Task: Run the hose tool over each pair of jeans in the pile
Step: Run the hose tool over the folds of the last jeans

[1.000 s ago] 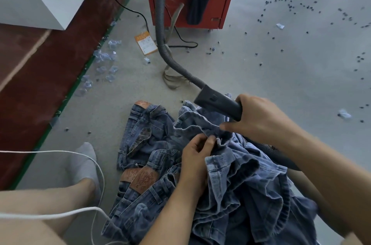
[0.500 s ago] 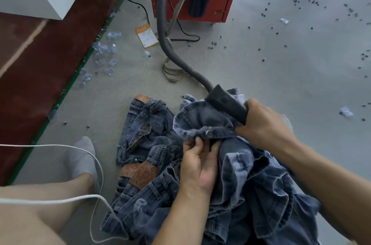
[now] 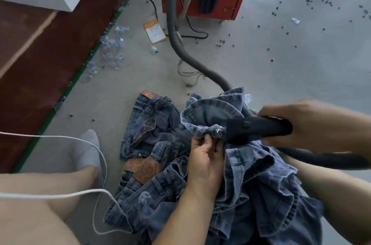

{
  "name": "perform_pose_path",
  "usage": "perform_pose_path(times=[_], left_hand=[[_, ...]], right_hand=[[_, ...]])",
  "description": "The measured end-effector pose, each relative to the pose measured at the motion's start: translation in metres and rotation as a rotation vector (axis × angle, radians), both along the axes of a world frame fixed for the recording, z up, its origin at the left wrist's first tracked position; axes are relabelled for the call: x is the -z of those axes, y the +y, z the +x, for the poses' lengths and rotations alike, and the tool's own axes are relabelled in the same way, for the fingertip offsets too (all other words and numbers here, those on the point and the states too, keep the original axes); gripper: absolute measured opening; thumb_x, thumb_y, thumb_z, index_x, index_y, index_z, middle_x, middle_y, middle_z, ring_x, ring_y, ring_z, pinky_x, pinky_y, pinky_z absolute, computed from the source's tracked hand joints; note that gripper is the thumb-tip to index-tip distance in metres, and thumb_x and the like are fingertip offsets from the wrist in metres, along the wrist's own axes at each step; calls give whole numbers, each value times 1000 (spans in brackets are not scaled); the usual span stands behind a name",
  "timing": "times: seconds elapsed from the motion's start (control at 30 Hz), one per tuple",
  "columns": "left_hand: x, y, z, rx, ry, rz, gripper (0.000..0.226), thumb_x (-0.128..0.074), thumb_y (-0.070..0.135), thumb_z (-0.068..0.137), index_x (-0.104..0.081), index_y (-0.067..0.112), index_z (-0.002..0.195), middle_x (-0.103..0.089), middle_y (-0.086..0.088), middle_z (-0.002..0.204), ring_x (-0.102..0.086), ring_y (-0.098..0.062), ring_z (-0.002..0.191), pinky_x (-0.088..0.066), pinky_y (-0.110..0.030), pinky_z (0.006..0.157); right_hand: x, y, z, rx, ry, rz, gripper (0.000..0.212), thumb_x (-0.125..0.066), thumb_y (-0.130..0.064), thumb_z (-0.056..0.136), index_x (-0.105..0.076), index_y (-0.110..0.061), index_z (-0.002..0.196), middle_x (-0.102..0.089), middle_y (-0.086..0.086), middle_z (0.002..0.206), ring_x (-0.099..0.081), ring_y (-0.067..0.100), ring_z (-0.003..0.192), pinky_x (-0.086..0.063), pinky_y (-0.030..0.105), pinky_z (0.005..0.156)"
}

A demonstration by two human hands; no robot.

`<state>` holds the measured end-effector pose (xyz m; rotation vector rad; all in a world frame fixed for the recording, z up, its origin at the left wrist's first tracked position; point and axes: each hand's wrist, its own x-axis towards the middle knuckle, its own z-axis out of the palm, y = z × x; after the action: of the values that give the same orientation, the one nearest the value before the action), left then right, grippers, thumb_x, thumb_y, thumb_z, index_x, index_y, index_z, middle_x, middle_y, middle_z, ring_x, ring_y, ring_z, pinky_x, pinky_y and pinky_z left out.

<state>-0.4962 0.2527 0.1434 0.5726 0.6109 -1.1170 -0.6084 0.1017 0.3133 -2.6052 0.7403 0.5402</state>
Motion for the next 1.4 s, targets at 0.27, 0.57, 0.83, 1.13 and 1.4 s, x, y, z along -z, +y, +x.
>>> perform_pose_path(times=[0.27,0.57,0.83,1.13,1.4], left_hand=[[3,2,2,87,-68,76,24,-45,-3,104,-63,12,106,-65,-21,120,-58,-38,124,-33,-59,120],[-13,5,4,132,-76,29,21,-52,-1,94,-61,13,108,-68,-20,107,-63,-35,102,-46,-60,104],[-26,12,25,268,-26,205,38,-39,22,100,-65,11,75,-62,-13,84,-68,-23,68,-58,-27,70],[-26,14,29,606,-833,574,36,-48,1,98,-66,19,73,-69,-20,92,-56,-28,76,-46,-35,66],[-13,30,44,288,-160,125,32,-33,-5,79,-57,1,99,-68,-25,103,-66,-37,87,-57,-42,84]], right_hand=[[2,-4,20,113,-138,58,18,-65,-60,84,-50,-52,89,-58,-41,82,-57,-14,71,-42,14,56],[17,13,37,55,-30,26,26,-68,-62,87,-54,-41,85,-63,-16,71,-59,-4,66,-36,16,51],[35,-12,51,512,-159,-38,53,-80,-67,74,-58,-20,87,-69,-1,61,-64,15,52,-42,27,47],[76,15,65,384,-155,9,20,-72,-32,81,-53,-23,81,-59,-4,68,-55,11,58,-34,25,47],[32,-22,30,306,-90,99,42,-71,-59,81,-37,-52,106,-68,-9,69,-64,3,52,-47,24,50]])
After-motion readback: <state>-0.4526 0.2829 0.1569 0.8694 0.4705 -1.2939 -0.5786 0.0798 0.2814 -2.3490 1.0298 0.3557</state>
